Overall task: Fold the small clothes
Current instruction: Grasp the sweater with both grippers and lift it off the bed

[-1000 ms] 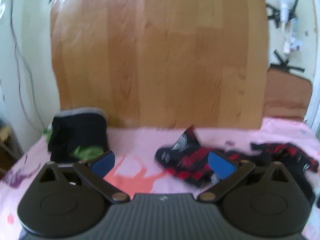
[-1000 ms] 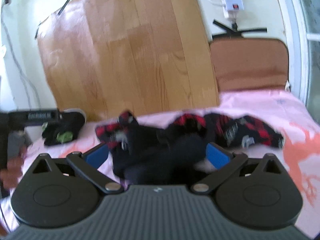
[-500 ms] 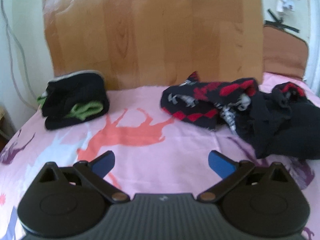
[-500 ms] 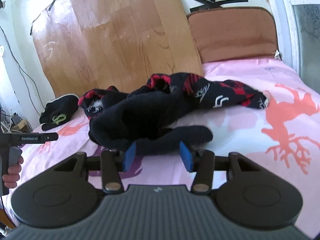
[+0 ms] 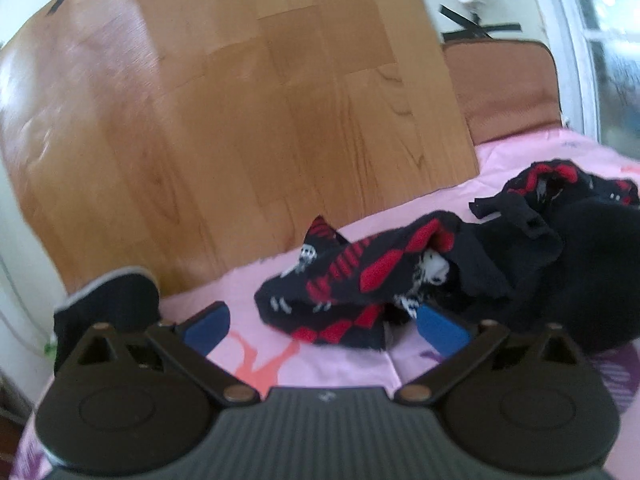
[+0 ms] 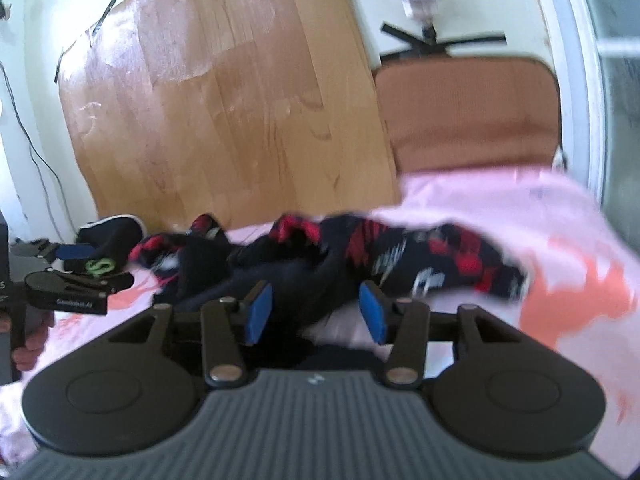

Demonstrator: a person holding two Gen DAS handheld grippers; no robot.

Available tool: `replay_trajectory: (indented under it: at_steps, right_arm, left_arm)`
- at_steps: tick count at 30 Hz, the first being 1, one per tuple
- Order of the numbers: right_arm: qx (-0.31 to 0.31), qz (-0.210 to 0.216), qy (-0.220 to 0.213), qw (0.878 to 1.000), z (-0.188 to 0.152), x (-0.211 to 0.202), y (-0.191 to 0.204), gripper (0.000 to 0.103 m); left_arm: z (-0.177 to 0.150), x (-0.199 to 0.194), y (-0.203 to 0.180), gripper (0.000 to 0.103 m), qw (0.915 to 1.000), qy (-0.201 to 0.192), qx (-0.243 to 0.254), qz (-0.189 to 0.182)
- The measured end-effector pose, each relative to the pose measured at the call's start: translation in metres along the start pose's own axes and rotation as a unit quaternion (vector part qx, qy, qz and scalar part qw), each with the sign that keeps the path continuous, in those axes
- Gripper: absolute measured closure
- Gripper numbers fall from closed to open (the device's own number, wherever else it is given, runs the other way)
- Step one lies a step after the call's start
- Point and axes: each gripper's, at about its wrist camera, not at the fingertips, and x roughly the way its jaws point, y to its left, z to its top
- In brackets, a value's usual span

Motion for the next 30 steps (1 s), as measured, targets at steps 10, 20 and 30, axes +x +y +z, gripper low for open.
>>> replay_trajectory:
  at_steps: [10, 20, 30]
  right_arm:
    - [-0.173, -0.018, 0.033, 0.984, 0.028, 0.098, 0.009, 0.04]
    - [-0.117, -0.058, -0.103, 0.986, 0.087, 0.027, -0.006, 0.09]
    - [-0.096, 0.013, -0.289, 0.953, 0.145, -0.161, 0.041, 0.09]
  left_arm:
    - [0.019, 0.052, -0.031, 0.089, 0.9965, 0.031, 0.069, -0.035]
    - [0.04, -0.035, 0.032, 0.091, 0.9915, -0.096, -0.088, 0.002]
    - [0.055, -0.251, 0.065, 0.092, 0.9302, -0.334, -0.143, 0.05]
